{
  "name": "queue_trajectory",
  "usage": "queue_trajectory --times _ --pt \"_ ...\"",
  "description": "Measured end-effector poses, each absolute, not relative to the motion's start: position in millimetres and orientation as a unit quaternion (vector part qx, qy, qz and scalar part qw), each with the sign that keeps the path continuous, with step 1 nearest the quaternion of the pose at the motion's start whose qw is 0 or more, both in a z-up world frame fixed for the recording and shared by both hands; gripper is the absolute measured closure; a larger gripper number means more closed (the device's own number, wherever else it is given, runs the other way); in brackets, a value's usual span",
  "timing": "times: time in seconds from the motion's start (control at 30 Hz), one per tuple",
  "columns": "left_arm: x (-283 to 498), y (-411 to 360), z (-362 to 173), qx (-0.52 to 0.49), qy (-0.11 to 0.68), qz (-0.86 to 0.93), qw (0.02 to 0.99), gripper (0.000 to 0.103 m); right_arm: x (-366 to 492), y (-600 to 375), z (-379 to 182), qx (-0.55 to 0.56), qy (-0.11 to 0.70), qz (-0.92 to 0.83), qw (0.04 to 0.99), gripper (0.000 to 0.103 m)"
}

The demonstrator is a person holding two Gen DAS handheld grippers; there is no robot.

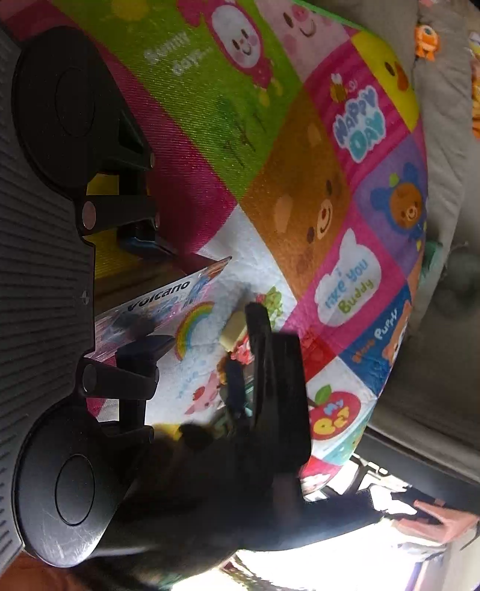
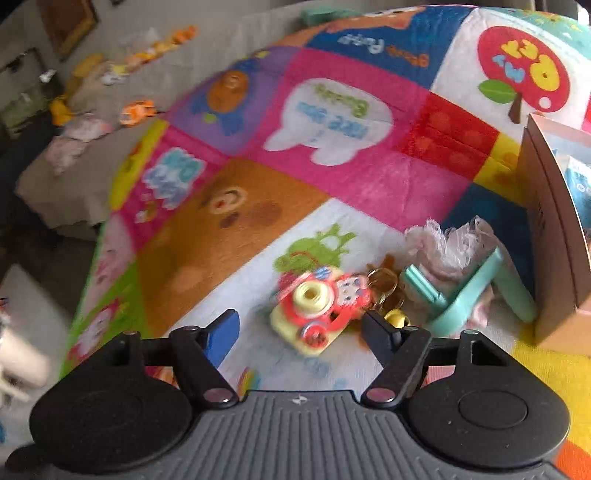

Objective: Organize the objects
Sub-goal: 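Grasp the packaged pink card with the left gripper while the right grasps the yellow lens toy, then carry the card into the box with the left gripper while the right lifts the yellow toy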

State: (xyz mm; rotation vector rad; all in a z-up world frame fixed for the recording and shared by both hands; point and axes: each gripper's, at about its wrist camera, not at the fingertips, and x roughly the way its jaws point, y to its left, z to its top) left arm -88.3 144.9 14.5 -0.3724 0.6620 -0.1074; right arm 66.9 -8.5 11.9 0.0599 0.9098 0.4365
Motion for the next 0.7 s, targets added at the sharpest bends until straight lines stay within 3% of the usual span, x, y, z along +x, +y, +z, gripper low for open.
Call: queue_trajectory --times 0.07,0.33,0.43,0.7 --pt "-88.8 142.9 13.5 -0.177 0.321 -0.052 0.929 0.054 67.3 -1.1 9.5 -0.001 0.421 0.203 0.884 0.048" --pt "-90.3 144.3 14.9 -0.189 0.325 -0.056 0.925 0.054 4.4 -42.1 18.0 -0.085 0.422 0.276 0.859 0.048" --pt "-88.5 140.9 15.5 -0.197 0.33 -0.067 0.921 0.054 -26.6 -85.8 20.3 -0.107 0.418 0.259 0.864 0.062" --pt "-76.0 85.3 17.8 -0.167 0.368 -0.151 0.902 0.054 -82.5 -197.0 18.8 -0.068 0.413 0.167 0.893 0.062"
